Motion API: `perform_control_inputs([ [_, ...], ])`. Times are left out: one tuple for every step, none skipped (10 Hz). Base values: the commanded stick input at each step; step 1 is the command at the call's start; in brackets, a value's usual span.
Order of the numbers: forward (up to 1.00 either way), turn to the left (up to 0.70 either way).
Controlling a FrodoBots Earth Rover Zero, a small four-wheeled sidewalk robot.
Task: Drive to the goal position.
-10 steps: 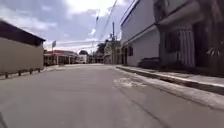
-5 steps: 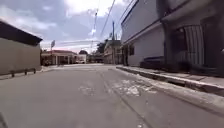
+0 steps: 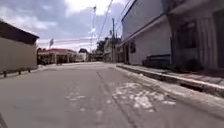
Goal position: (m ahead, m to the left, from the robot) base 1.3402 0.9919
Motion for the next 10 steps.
perform_control_inputs([
  [1.00,0.01],
  [1.00,0.01],
  [1.00,0.03],
  [1.00,0.20],
  [1.00,0.32],
  [1.00,0.41],
  [1.00,0.41],
  [1.00,0.41],
  [1.00,0.13],
  [1.00,0.01],
])
